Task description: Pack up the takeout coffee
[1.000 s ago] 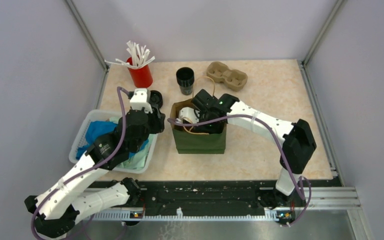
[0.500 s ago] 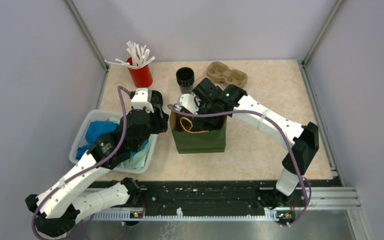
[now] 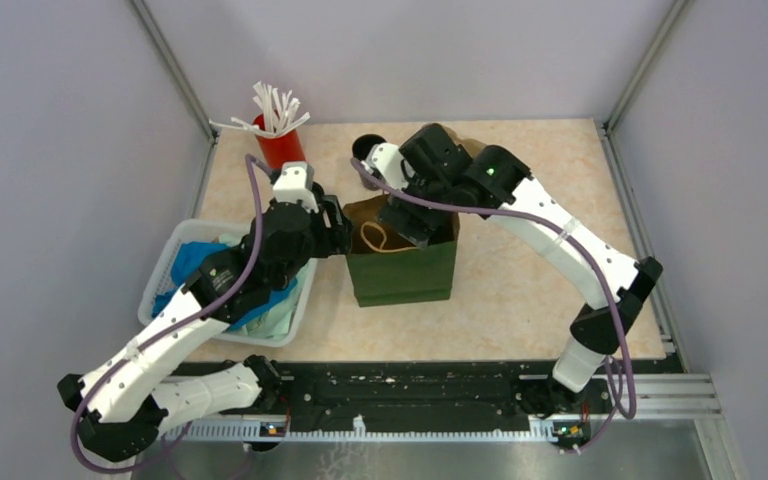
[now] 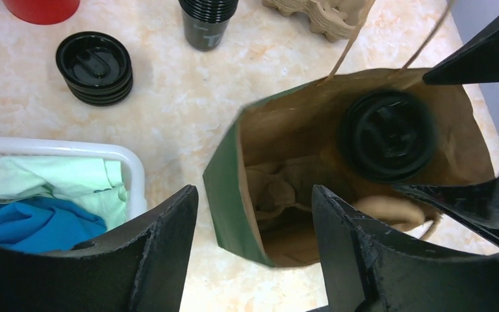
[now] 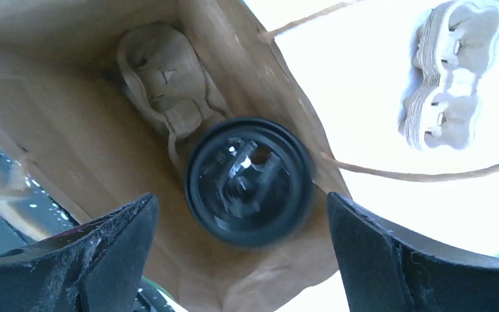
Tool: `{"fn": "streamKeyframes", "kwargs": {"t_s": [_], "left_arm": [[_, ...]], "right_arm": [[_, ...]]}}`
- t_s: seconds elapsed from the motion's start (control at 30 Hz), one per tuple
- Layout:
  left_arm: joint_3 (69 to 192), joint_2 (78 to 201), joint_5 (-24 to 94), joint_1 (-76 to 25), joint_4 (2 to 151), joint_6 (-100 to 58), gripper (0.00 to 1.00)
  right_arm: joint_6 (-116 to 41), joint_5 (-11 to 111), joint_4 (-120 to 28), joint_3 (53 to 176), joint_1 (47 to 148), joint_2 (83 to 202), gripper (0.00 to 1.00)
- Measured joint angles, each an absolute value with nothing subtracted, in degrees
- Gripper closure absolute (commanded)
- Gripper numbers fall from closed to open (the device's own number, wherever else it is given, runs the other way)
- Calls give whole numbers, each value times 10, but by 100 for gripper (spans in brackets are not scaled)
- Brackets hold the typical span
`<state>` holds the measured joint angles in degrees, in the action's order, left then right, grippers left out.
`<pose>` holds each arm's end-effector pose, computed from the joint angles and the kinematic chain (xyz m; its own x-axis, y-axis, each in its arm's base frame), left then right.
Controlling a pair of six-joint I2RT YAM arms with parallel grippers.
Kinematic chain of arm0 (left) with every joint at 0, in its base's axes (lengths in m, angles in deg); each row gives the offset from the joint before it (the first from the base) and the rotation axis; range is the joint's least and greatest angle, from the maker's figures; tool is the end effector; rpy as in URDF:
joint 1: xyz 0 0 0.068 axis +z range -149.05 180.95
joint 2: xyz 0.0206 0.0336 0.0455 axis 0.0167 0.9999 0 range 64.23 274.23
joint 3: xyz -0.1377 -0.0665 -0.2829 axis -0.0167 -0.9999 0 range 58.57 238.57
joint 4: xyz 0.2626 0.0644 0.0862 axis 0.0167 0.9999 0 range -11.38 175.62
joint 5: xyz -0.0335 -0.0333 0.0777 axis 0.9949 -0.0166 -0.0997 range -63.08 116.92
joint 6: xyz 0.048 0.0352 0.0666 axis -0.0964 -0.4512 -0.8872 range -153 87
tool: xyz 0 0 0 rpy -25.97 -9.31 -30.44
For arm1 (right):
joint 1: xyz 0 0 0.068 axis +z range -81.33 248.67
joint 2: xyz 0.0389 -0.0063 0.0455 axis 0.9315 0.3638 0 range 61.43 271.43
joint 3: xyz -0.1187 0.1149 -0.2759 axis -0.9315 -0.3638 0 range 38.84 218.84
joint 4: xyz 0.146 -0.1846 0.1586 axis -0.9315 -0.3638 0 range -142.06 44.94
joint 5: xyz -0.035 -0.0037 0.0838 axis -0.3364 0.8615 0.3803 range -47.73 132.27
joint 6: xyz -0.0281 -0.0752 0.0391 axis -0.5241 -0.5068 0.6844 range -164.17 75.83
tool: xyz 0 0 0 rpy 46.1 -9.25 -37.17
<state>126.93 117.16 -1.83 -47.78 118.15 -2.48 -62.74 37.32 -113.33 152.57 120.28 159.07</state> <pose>0.1640 -0.1289 0.4347 -0.4196 -0.1969 -0.8861 0.1814 0.9383 -0.2944 0.2520 0.3072 0.4359 -0.2268 -0.7971 -0.5596 -0.8653 0.4286 -0.2598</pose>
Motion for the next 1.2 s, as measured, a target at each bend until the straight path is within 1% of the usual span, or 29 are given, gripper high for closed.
{"fn": "streamKeyframes", "kwargs": {"t_s": [0.13,0.2,0.33,0.4,0.47,0.57,0.7,0.9,1.07,1.13,1.2], "left_arm": [[1285,1194,-1,-478,1195,-13,28],[1291,1203,6,-478,1201,-9,27],[1292,1206,16,-478,1204,1,24],[1292,1206,19,-478,1205,3,21],[1292,1206,21,-478,1207,7,21],[1292,1208,21,-478,1208,14,24],[1302,1230,20,-478,1216,15,35],[1331,1295,16,-466,1239,9,41],[1349,1335,18,-444,1253,-6,49],[1358,1349,19,-436,1256,-16,54],[1362,1359,19,-430,1255,-24,61]], "right_arm": [[-593,374,-1135,1532,1203,1568,2],[-586,374,-1121,1514,1203,1547,3],[-579,365,-1106,1483,1203,1519,8],[-577,361,-1100,1482,1203,1519,9],[-572,357,-1090,1474,1203,1518,7],[-559,343,-1076,1444,1203,1506,6],[-535,321,-1074,1422,1203,1486,4],[-487,291,-1055,1409,1203,1454,3],[-465,283,-1043,1409,1203,1454,3],[-460,283,-1040,1409,1203,1454,1],[-458,283,-1035,1409,1203,1454,1]]}}
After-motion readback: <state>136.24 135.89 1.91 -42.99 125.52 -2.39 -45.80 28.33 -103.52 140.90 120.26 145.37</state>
